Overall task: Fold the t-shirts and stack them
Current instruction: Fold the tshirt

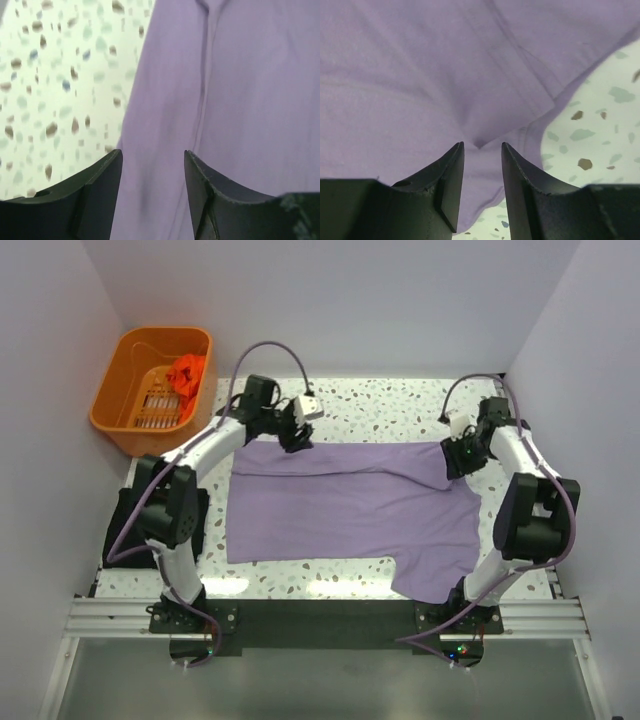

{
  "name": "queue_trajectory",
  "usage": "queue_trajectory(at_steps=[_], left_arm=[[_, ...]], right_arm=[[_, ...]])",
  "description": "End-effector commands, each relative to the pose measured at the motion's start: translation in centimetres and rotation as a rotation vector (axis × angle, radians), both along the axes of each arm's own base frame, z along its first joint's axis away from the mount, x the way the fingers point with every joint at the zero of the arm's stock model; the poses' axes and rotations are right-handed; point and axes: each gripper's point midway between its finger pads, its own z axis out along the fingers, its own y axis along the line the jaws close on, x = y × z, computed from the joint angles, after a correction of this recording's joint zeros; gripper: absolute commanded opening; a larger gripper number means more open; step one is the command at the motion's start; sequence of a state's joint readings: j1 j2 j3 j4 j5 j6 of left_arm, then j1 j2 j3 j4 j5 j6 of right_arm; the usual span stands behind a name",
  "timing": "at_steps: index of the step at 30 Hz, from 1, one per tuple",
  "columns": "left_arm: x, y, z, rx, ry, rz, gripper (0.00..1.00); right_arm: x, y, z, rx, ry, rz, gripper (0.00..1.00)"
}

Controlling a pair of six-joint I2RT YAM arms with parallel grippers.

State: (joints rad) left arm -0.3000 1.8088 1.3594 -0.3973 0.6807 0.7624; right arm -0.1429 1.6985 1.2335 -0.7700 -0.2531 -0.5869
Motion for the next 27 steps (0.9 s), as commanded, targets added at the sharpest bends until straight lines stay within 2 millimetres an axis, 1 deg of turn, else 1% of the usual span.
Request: queue_trajectory(at_steps=[1,2,3,4,5,6,7,8,9,10,11,12,13,14,15,16,18,19,21,22,23,25,27], left_arm=[[2.4,-8.7,4.1,-0.231,0.091,0.079,0.58],[2.7,-10.2,2.7,-0.249,0.146,0.081,0.58],[3.5,-11.7,3.7,-0.291,0.145,0.081,0.58],[3.5,-14.0,4.4,-0.347,0.17,0.087,0.58],[4.0,-15.2,2.8,-0.353,0.202,0.1,0.58],[4.5,-16.5,3.6,-0.385,0.194,0.094,0.58],[4.6,-18.2,4.3,-0.429,0.197,0.089,0.58],[5.1,-19.1,2.4,-0.423,0.219,0.099,0.57],[5.4,-20.1,3.1,-0.453,0.227,0.099,0.57],[5.5,-21.2,1.8,-0.464,0.259,0.109,0.57],[5.9,-22.0,2.3,-0.484,0.258,0.107,0.57],[5.7,-22.9,2.4,-0.507,0.27,0.102,0.57],[5.8,-23.4,1.1,-0.504,0.292,0.105,0.56],[5.8,-24.0,1.3,-0.516,0.289,0.098,0.56],[5.6,-24.7,1.1,-0.523,0.291,0.092,0.56],[5.7,-25.0,0.2,-0.517,0.298,0.1,0.56],[5.6,-25.6,-0.1,-0.527,0.3,0.097,0.56],[5.7,-25.8,-0.8,-0.524,0.306,0.102,0.56],[6.0,-26.1,-1.2,-0.531,0.309,0.116,0.56],[6.0,-26.2,-2.1,-0.526,0.317,0.122,0.56],[6.1,-26.4,-2.0,-0.53,0.313,0.118,0.55],[6.0,-26.9,-2.7,-0.524,0.311,0.117,0.54],[5.9,-27.4,-2.8,-0.538,0.32,0.11,0.53]], right_arm=[[2.1,-2.3,3.1,0.048,-0.049,-0.168,0.4],[2.5,-2.7,3.3,0.061,-0.053,-0.207,0.4],[2.8,-2.5,3.6,0.097,-0.053,-0.251,0.4],[3.2,-2.8,3.6,0.11,-0.053,-0.278,0.4],[3.3,-2.7,3.5,0.123,-0.049,-0.289,0.39],[3.5,-2.5,3.3,0.14,-0.039,-0.311,0.38],[3.6,-2.3,3.2,0.151,-0.033,-0.314,0.37],[3.6,-2.3,2.7,0.157,-0.017,-0.32,0.36],[3.7,-2.2,2.4,0.165,-0.008,-0.329,0.35],[3.6,-2.1,1.9,0.168,0.008,-0.334,0.35],[3.5,-2.2,1.6,0.17,0.017,-0.344,0.35],[3.4,-2.1,1.3,0.171,0.025,-0.347,0.34],[3.3,-2.1,0.9,0.172,0.038,-0.355,0.34],[3.1,-2.1,0.7,0.17,0.049,-0.366,0.34],[2.9,-2.2,0.4,0.162,0.057,-0.373,0.34],[2.9,-2.4,0.1,0.153,0.061,-0.383,0.34],[2.8,-2.6,-0.3,0.147,0.07,-0.395,0.34],[2.8,-2.7,-0.4,0.143,0.072,-0.403,0.34],[2.9,-2.7,-0.7,0.144,0.084,-0.419,0.34],[2.9,-2.7,-0.9,0.143,0.092,-0.424,0.34],[2.9,-2.7,-1.0,0.144,0.096,-0.431,0.34],[2.9,-2.7,-1.3,0.148,0.108,-0.434,0.33],[3.0,-2.7,-1.5,0.155,0.115,-0.441,0.33]])
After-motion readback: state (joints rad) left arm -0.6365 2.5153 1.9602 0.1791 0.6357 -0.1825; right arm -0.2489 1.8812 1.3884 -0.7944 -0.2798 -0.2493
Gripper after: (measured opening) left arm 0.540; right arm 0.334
